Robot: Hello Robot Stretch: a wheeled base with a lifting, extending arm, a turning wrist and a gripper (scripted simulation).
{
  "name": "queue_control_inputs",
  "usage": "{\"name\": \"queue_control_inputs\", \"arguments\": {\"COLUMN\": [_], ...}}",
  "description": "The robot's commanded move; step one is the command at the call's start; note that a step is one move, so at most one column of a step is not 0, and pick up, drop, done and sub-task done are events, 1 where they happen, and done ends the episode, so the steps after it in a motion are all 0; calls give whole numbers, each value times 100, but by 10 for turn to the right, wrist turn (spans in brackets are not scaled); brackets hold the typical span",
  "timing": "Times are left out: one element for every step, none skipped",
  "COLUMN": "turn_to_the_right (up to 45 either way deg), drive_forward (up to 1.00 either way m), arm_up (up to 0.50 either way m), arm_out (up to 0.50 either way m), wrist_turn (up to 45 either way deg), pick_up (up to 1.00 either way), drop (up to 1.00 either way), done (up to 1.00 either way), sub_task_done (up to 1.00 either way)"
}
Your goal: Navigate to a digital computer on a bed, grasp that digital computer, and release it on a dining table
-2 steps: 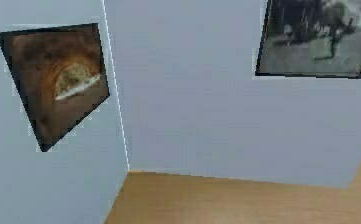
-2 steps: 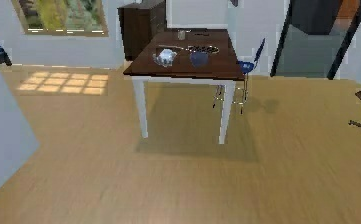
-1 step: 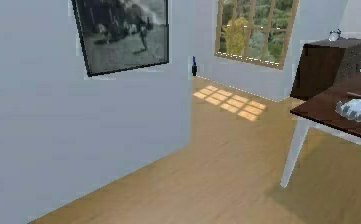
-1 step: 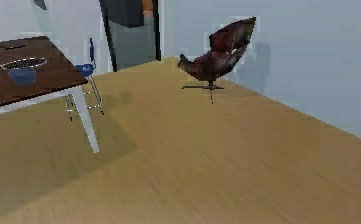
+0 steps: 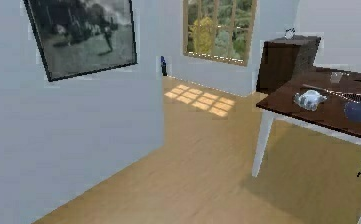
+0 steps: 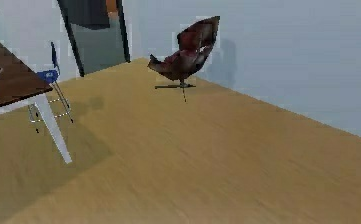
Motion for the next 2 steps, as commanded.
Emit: {"name": "queue_control_inputs", "arguments": {"turn_to_the_right": [0,30], "drive_forward": [100,0], "arm_up": [0,0], "arm_out": [0,0], "wrist_turn": [0,0], "pick_up": [0,0], "drop": [0,0], "done": [0,0], "sub_task_done": [0,0]}}
